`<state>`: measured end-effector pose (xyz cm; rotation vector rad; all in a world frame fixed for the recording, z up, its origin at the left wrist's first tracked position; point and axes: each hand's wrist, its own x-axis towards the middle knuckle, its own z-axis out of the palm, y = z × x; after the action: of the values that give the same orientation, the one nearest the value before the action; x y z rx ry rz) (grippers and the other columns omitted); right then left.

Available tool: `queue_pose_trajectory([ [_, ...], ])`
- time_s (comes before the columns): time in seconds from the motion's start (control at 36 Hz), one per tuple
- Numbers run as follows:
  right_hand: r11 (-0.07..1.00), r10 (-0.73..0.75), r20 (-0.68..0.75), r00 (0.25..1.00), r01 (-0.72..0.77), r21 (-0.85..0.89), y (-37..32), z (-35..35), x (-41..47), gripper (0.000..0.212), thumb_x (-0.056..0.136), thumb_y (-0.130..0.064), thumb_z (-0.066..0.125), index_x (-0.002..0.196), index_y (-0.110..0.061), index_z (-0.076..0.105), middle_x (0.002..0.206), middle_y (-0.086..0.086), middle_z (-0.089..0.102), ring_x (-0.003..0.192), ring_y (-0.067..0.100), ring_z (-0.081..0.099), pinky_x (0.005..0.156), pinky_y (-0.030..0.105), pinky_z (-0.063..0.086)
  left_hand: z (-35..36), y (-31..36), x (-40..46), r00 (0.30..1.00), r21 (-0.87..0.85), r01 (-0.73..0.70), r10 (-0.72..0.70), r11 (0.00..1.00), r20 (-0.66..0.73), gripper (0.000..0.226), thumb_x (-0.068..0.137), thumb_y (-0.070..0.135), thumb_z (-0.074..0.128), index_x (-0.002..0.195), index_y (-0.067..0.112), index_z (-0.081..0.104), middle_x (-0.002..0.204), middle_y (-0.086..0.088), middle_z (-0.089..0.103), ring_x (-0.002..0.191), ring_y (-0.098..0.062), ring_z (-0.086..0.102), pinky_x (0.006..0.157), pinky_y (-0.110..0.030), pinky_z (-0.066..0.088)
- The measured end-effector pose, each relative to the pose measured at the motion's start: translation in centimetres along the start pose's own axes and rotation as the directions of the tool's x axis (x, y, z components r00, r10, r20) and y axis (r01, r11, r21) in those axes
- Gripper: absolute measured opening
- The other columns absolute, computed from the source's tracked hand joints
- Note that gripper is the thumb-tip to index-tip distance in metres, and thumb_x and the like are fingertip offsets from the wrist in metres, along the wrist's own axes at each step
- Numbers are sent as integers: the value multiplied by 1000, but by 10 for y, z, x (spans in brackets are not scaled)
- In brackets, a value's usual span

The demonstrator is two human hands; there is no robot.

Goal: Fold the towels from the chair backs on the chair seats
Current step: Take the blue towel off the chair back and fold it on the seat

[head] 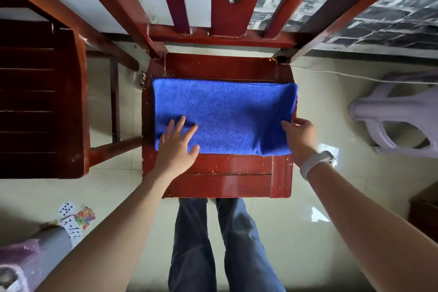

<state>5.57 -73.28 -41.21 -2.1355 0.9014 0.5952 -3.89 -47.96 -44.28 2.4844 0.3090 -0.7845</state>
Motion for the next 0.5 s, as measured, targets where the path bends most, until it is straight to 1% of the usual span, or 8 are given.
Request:
queue_pose_trajectory([
  [0.06,998,-57,53,997,57,4,-12,-2,-13,16,82,-16,61,94,-5,65,86,13,65,77,31,57,73,37,49,-12,5,0,995,-314,81,-94,946,-26,36,91,17,54,128,15,54,150,-5,30,142,-22,17,111,-35,19],
  [0.11,991,-131,90,987,131,4,-27,2,-29,13,82,-16,62,90,-6,65,89,12,67,81,30,61,78,39,51,-26,10,-2,976,-585,179,-218,791,3,27,93,12,51,119,10,59,136,-6,49,132,-22,37,109,-32,26],
  [0.19,973,-227,179,957,231,-4,-53,25,-57,5,81,-14,63,77,-14,59,70,0,59,64,17,55,66,32,47,-45,11,-10,930,-875,304,-315,376,188,22,95,15,47,113,14,58,121,-7,58,113,-20,54,100,-33,39],
  [0.25,971,-238,303,923,231,58,-68,51,-77,1,83,-10,61,82,-10,60,68,1,56,55,11,55,62,33,51,-51,5,-14,900,-934,352,-298,66,318,21,97,23,42,111,16,56,114,-7,60,105,-22,58,96,-34,42],
  [0.33,975,-169,526,833,64,212,-88,92,-104,21,89,-2,53,109,2,57,73,5,55,49,7,58,59,27,56,-50,-10,-18,886,-918,347,-253,-193,388,32,99,37,33,104,17,57,105,-2,64,95,-19,62,87,-33,46],
  [0.42,979,-204,546,812,174,108,-101,118,-110,26,91,-4,49,115,1,57,77,4,60,63,19,57,68,31,52,-42,-20,-18,883,-917,342,-262,-206,388,32,97,39,36,96,21,62,83,9,73,76,-4,68,75,-25,48],
  [0.47,904,-316,465,827,412,-118,-105,126,-98,30,91,-8,45,117,-5,60,101,11,65,85,27,61,78,30,45,-36,-22,-16,863,-932,350,-356,-91,359,20,94,33,48,95,19,62,73,10,70,66,-2,65,71,-25,47],
  [0.5,840,-382,430,818,501,-209,-108,127,-90,31,91,-10,42,115,-6,61,111,14,63,94,28,59,82,30,42,-32,-25,-15,864,-936,350,-394,23,313,14,92,30,53,93,20,62,76,6,67,68,-4,62,73,-27,46],
])
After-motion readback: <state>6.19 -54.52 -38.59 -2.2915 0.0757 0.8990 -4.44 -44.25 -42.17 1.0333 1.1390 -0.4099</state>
